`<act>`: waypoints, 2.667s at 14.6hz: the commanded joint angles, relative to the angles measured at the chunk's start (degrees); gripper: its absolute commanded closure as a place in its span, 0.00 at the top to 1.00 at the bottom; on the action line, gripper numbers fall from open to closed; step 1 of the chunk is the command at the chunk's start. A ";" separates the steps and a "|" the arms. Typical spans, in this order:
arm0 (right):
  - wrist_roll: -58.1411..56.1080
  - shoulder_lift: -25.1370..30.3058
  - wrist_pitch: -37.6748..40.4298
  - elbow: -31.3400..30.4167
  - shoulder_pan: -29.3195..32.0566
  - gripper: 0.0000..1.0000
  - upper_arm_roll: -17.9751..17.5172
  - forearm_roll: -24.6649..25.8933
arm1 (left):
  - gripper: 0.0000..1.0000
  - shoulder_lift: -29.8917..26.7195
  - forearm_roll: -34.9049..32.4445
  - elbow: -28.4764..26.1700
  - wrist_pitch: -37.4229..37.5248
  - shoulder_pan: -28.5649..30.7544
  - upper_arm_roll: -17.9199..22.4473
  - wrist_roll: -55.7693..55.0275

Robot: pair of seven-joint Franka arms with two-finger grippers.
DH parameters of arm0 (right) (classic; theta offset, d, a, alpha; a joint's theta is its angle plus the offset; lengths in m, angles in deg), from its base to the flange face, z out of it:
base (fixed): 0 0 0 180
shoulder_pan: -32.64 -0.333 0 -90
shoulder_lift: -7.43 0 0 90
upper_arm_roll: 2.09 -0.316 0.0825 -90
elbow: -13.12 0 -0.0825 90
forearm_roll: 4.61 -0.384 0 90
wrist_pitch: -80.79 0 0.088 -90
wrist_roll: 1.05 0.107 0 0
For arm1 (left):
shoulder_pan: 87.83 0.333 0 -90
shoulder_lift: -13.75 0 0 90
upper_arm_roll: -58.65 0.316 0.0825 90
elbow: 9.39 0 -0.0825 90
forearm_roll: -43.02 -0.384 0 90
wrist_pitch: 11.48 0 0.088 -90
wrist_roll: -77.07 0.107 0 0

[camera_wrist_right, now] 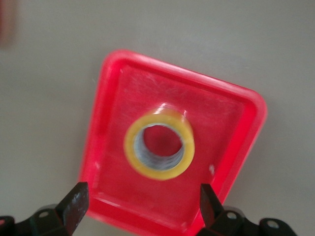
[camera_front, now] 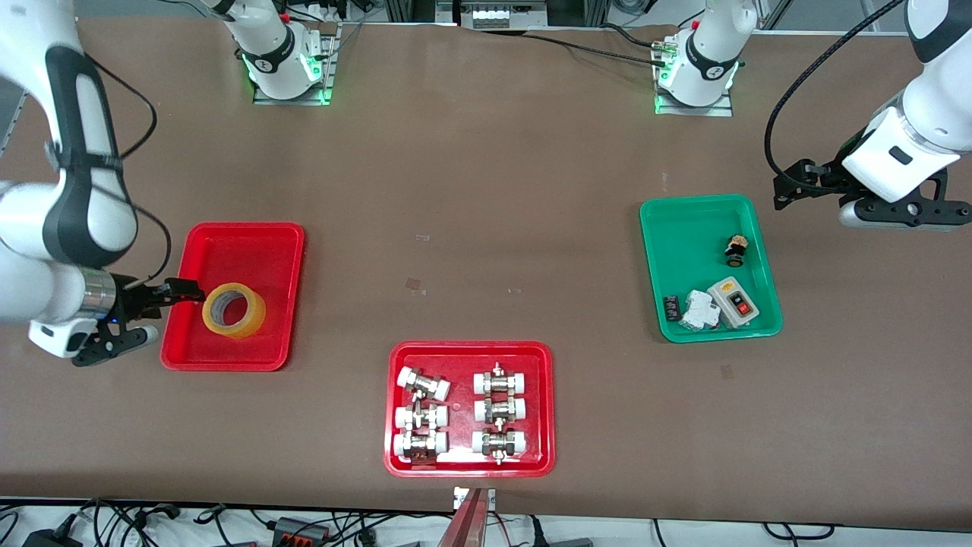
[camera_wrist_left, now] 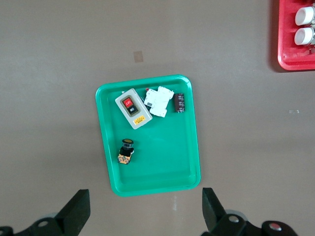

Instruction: Left arm passes tape to right arm into tray

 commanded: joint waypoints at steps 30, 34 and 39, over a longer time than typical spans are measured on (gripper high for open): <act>16.53 29.71 2.85 -15.48 -3.76 1.00 4.92 2.76 | 1.00 -1.13 0.66 -1.12 -0.32 0.05 0.00 0.84; 14.70 30.07 3.63 -15.32 -3.67 1.00 5.01 2.57 | 1.00 -1.13 0.66 -1.12 -0.32 0.05 0.00 0.93; 13.63 30.34 5.64 -14.80 -3.58 1.00 5.01 2.48 | 1.00 -1.13 0.66 -1.12 -0.32 0.05 0.00 0.93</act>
